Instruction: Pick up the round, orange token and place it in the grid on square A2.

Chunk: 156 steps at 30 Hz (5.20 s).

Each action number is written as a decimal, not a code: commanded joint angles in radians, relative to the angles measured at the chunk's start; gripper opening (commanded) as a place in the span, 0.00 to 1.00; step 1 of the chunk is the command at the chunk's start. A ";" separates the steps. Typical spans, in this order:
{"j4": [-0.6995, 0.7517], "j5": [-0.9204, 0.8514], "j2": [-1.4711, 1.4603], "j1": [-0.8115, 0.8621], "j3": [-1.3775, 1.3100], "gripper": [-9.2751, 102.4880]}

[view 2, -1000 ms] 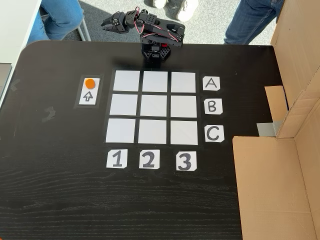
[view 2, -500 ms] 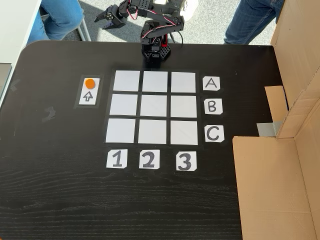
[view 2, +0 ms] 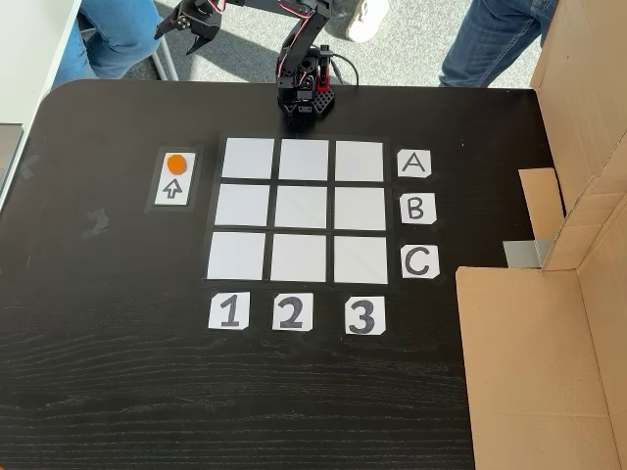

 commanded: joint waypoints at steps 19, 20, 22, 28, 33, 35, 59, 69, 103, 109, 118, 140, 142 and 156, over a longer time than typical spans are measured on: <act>0.149 -0.008 -0.337 -0.253 -0.374 0.38; 0.149 -0.006 -0.356 -0.258 -0.383 0.41; 0.150 -0.005 -0.385 -0.272 -0.396 0.46; 0.170 -0.003 -0.460 -0.336 -0.426 0.46; 0.184 0.034 -0.522 -0.383 -0.446 0.48; 0.186 0.044 -0.534 -0.407 -0.448 0.48; 0.189 0.091 -0.931 -0.546 -0.673 0.49; 0.186 0.091 -1.009 -0.612 -0.719 0.49; 0.124 0.094 -1.206 -0.601 -0.818 0.07; 0.127 0.083 -1.144 -0.574 -0.807 0.07; 0.127 0.012 -0.890 -0.531 -0.655 0.07; 0.163 -0.706 -0.140 -0.568 -0.069 0.07; 0.163 -0.778 -0.075 -0.597 -0.014 0.07; 0.181 -0.885 0.282 -0.976 0.336 0.07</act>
